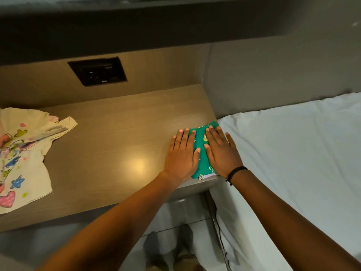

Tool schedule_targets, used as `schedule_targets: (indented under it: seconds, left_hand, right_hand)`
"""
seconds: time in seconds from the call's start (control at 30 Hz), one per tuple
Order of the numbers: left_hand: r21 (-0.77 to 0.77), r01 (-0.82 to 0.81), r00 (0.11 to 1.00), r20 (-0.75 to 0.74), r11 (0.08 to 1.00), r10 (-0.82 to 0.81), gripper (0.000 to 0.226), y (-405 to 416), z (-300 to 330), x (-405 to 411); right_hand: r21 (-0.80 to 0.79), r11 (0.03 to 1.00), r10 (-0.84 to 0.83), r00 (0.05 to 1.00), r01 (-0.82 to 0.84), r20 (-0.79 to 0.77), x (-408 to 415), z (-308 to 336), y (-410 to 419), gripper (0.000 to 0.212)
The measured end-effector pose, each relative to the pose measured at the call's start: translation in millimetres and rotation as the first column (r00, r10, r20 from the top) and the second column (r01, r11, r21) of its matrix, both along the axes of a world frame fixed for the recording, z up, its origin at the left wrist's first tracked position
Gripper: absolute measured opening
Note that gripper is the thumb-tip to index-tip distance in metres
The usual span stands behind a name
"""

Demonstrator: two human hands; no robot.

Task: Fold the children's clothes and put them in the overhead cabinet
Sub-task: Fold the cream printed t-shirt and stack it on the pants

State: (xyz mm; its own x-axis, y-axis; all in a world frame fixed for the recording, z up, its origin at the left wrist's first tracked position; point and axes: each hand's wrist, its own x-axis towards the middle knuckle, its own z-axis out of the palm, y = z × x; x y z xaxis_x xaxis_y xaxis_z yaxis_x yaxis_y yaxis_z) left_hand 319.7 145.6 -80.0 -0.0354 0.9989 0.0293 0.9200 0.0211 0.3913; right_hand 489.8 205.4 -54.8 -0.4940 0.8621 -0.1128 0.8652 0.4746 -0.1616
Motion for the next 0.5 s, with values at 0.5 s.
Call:
schedule_targets:
  seconds: [0.5]
  left_hand:
    - [-0.035, -0.751, 0.649, -0.224, 0.659, 0.727, 0.062, -203, 9, -382]
  right_hand:
    - [-0.029, 0.770, 0.619, 0.756, -0.638, -0.212, -435, 21, -89, 0.055]
